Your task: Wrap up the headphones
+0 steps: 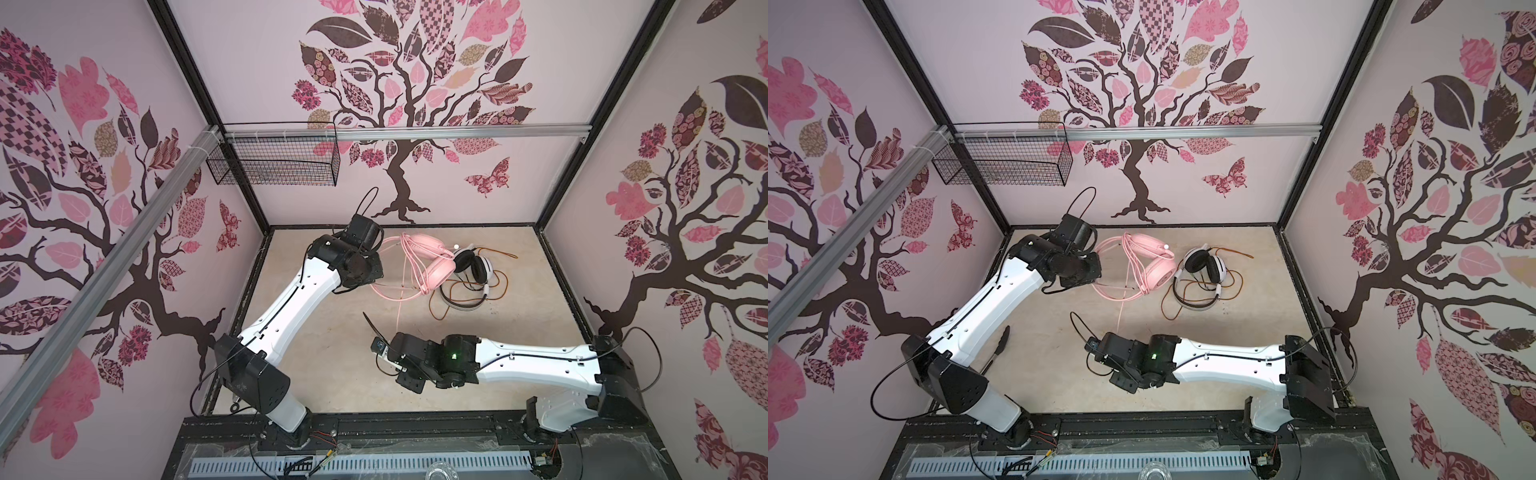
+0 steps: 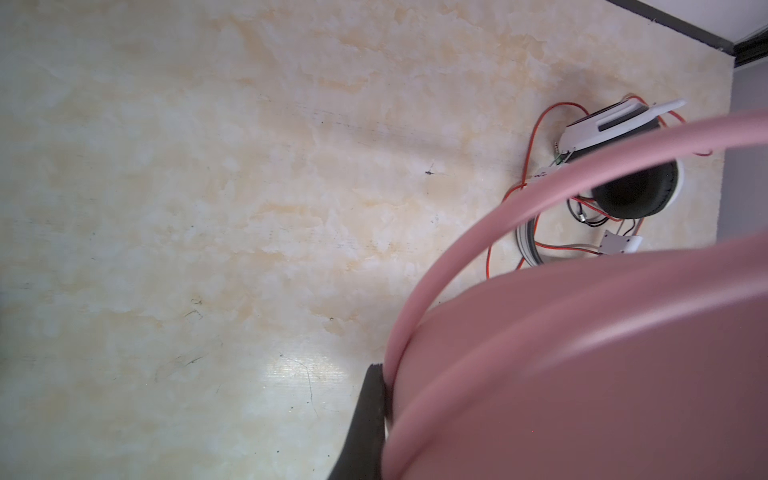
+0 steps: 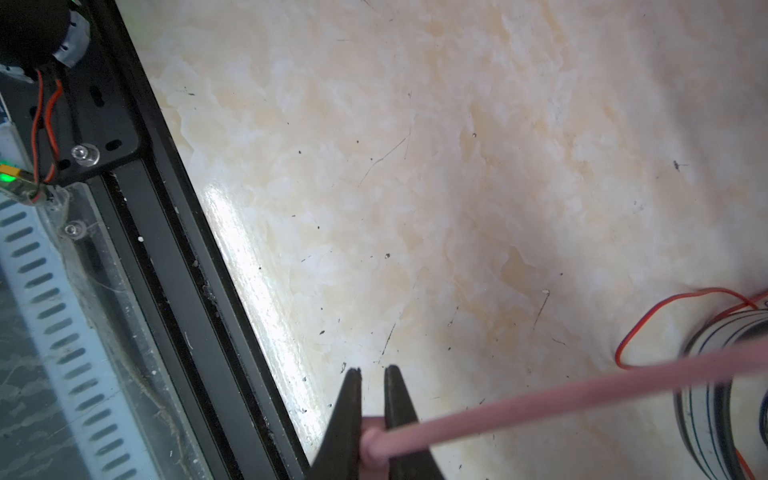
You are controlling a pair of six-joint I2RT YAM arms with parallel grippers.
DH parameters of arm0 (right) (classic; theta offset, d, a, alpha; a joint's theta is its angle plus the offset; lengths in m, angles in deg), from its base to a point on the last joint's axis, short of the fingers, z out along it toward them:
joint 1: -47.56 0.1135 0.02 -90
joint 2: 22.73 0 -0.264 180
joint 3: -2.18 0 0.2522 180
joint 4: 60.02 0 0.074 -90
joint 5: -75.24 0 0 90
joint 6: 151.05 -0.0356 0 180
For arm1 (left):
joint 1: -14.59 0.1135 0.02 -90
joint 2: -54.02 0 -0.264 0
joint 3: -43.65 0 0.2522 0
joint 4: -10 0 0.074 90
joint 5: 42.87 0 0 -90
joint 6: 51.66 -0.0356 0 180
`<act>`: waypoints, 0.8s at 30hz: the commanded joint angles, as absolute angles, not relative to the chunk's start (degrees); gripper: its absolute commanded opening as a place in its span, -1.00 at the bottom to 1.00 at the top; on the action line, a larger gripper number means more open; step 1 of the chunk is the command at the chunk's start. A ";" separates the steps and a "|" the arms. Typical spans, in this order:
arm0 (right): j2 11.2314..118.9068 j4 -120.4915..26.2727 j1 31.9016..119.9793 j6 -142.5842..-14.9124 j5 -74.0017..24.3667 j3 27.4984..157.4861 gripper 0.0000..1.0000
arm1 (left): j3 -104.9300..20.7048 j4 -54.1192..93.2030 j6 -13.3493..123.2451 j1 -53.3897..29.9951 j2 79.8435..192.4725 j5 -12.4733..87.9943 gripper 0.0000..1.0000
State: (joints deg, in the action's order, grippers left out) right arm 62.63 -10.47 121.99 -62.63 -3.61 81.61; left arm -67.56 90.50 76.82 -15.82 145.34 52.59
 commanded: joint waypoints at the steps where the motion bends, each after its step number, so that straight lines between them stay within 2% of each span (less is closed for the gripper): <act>1: 61.22 -7.28 121.74 -64.38 -0.53 80.71 -0.88 | -72.92 88.37 76.76 -15.72 143.57 57.30 -1.00; 11: 53.49 0.70 121.69 -70.03 7.81 73.63 -0.89 | -75.87 92.89 74.30 -15.63 141.78 65.53 -1.00; 17: 51.53 1.78 121.73 -72.82 7.38 73.80 -0.90 | -77.15 94.51 73.41 -15.44 140.64 67.91 -1.00; 24: 50.54 6.17 121.74 -73.07 8.12 78.93 -0.92 | -77.13 97.75 73.21 -15.45 139.66 83.88 -1.00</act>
